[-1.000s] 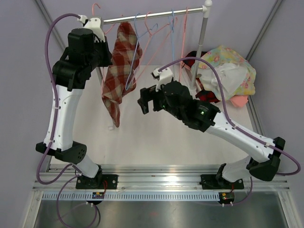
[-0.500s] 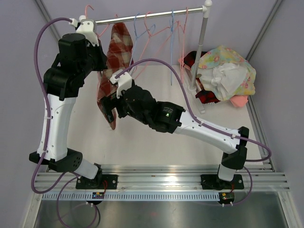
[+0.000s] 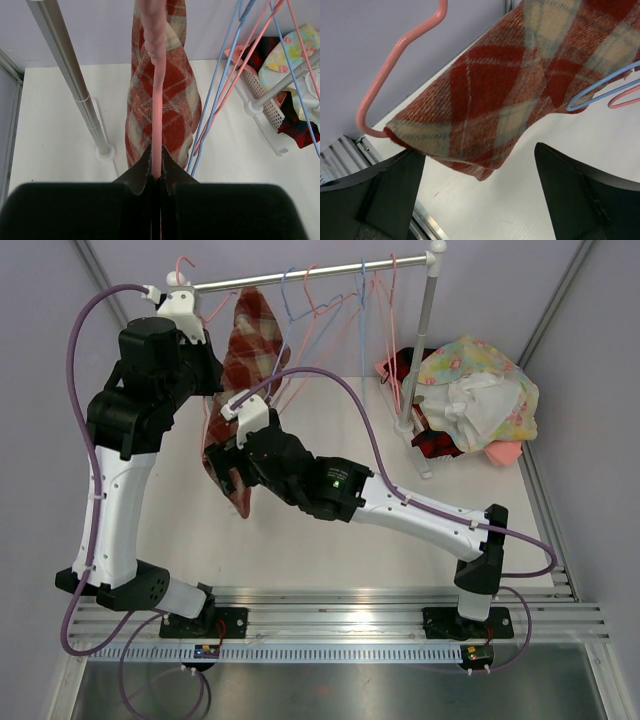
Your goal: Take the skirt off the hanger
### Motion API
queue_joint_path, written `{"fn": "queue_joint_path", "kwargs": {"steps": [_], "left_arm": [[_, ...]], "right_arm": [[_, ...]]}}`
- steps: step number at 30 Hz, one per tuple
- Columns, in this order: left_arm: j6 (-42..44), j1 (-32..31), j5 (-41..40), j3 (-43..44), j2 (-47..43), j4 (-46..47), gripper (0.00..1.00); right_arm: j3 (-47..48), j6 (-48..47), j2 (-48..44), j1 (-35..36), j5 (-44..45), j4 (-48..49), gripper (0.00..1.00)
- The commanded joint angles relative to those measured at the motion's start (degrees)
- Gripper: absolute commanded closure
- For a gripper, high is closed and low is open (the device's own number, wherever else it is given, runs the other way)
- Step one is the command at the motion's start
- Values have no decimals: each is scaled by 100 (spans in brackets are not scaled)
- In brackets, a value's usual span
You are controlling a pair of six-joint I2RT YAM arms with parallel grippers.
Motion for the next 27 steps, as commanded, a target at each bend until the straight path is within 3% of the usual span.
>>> {"fn": "queue_joint_path", "kwargs": {"steps": [1,5,8,13,19,20,24,27], "left_arm": [[105,-3,50,39,-352,822,100],[97,-11,102,21,-387,822,100],[61,-11,172,12,-414,840,100],[-9,-11,252,-58,-467,893,100],[-70,-2,313,-199,-537,963,100],[-70,-11,331,-216,-546,980,100],[-1,-2,270,-234,-555,989,100],[122,-2,7,-147,-458,858,100]], "right_arm": [[371,-222,149,-11,432,262,4],[372,-223,219,-11,432,350,12],[328,-179,272,-11,424,438,25],[205,-109,263,-11,283,622,57],[-112,-99,96,-11,143,1044,83],[-147,-108,79,-11,107,1097,98],[-655,-205,-236,32,-34,1448,100],[-1155,-178,-710,41,606,1423,100]]}}
